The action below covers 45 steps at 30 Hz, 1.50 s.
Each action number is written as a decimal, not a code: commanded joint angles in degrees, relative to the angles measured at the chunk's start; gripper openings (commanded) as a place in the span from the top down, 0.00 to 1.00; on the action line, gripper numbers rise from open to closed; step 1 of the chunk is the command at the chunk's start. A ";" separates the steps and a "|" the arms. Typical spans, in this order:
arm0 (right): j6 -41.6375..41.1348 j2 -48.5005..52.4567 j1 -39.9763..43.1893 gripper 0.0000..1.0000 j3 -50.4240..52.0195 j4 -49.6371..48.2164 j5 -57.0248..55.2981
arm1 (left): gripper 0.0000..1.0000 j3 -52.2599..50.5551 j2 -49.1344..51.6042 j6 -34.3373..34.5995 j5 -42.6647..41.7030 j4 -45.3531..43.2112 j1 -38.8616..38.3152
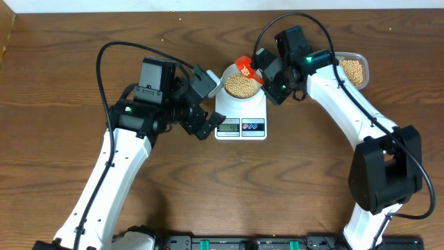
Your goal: Scoop item into bowl and weigh 50g on scale
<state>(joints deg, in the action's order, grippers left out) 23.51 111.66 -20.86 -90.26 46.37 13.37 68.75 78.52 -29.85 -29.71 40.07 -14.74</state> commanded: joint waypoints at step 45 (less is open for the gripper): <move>0.55 -1.66 -0.13 0.99 0.02 2.95 7.78 | 0.02 -0.28 0.04 -0.33 -0.72 0.00 -0.07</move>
<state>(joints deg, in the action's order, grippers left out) 23.49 111.66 -20.86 -90.26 49.06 19.97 68.75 78.52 -29.85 -29.71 40.07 -14.74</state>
